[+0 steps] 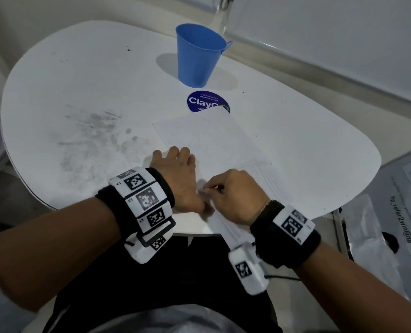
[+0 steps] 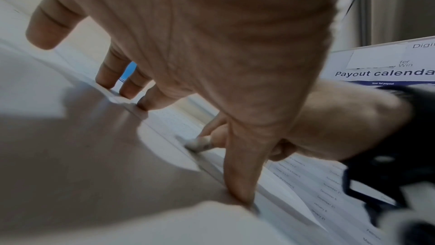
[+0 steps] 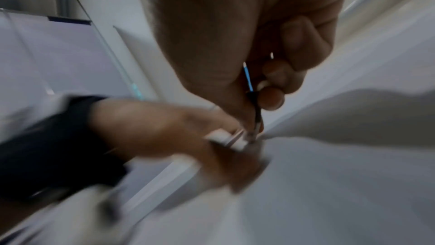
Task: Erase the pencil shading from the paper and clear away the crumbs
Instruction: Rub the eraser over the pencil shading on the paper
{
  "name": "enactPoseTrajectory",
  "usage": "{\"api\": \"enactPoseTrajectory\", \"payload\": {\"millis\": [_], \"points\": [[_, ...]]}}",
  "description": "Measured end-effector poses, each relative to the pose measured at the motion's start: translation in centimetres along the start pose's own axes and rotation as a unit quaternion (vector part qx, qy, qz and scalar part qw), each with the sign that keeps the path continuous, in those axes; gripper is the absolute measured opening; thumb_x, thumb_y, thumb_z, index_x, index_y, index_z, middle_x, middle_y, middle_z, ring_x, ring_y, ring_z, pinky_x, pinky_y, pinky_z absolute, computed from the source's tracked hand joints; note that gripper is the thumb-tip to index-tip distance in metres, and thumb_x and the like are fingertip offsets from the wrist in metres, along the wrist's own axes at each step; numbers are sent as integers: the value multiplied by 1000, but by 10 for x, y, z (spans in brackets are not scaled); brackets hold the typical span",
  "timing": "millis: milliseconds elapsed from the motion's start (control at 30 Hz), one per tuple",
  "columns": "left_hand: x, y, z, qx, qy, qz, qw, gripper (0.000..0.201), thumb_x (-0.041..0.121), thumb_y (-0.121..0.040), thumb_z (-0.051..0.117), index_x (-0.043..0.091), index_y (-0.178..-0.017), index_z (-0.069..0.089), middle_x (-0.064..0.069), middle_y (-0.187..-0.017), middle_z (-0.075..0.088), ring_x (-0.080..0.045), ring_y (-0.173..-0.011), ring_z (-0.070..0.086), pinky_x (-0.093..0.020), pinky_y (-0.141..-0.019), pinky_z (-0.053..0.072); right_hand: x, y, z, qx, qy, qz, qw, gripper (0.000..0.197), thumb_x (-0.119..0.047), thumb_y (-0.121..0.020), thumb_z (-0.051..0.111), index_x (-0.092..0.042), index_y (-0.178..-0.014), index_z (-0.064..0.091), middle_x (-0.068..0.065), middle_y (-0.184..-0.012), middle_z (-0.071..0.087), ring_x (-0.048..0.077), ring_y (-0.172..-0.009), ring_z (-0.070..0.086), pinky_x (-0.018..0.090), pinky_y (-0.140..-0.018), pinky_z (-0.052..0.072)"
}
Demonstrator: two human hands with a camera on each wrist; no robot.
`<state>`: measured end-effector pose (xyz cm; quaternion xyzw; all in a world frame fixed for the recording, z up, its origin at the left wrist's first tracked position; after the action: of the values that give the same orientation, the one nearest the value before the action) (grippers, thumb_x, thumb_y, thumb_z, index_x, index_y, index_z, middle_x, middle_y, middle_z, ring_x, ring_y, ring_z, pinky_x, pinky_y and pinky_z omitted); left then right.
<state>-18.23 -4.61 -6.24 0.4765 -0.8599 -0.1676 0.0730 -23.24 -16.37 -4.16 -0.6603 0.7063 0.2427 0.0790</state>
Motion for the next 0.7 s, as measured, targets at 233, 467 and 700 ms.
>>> {"api": "enactPoseTrajectory", "payload": {"millis": [233, 467, 700], "points": [[1, 0, 0, -9, 1, 0, 1000, 127, 98, -62, 44, 10, -152, 24, -4, -150, 27, -26, -139, 27, -45, -105, 31, 0, -1, -3, 8, 9, -3, 1000, 22, -28, -92, 58, -20, -85, 77, -4, -76, 73, 16, -71, 66, 34, -71, 56], [0, 1, 1, -2, -1, 3, 1000, 126, 98, -65, 42, 11, -154, 23, -4, -153, 26, -26, -141, 26, -47, -107, 30, 19, -16, -18, 56, -24, 42, 997, 20, -23, -93, 59, -20, -87, 78, -3, -82, 74, 15, -78, 68, 31, -76, 56], [-1, 1, 0, -7, -4, 3, 1000, 126, 97, -68, 41, 10, -156, 18, -5, -156, 23, -27, -144, 23, -48, -110, 30, 19, -22, -25, 63, -18, 60, 996, 18, -23, -92, 60, -20, -92, 78, -3, -91, 75, 17, -86, 68, 32, -81, 55]]}}
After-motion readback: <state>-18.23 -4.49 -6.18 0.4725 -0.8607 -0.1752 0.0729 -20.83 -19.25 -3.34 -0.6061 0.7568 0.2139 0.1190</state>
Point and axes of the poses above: each hand's wrist, its own y-axis away from the middle knuckle, its own z-axis out of the palm, x = y × z, the point moved 5 cm from there along -y, towards the middle knuckle
